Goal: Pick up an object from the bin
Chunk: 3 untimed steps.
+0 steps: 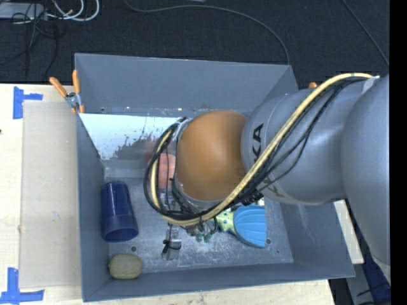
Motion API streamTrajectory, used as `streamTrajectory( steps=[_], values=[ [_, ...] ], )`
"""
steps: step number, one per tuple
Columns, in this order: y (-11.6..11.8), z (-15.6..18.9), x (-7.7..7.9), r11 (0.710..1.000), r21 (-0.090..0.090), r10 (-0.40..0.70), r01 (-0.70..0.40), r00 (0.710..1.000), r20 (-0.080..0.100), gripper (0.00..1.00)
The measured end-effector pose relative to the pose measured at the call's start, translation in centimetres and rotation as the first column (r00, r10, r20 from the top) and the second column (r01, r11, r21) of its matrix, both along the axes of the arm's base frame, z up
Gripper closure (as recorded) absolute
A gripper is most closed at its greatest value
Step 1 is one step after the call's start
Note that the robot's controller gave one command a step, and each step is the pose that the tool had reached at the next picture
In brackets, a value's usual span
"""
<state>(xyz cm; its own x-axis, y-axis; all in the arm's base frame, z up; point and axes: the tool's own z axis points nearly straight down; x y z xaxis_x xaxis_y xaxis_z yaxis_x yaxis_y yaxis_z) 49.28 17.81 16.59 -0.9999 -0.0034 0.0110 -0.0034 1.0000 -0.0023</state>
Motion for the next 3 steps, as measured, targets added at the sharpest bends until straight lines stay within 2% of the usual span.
streamTrajectory(
  steps=[1, 2, 3],
  values=[
    [-0.1, 0.4, 0.2, 1.000, 0.002, -0.005, 0.005, 1.000, 0.008, 0.00],
    [2.0, -3.5, -0.4, 0.985, 0.002, 0.174, -0.174, 0.985, 0.012, 0.00],
    [2.8, -6.2, -1.3, 0.942, -0.006, 0.335, -0.335, 0.942, -0.002, 0.00]
  ],
)
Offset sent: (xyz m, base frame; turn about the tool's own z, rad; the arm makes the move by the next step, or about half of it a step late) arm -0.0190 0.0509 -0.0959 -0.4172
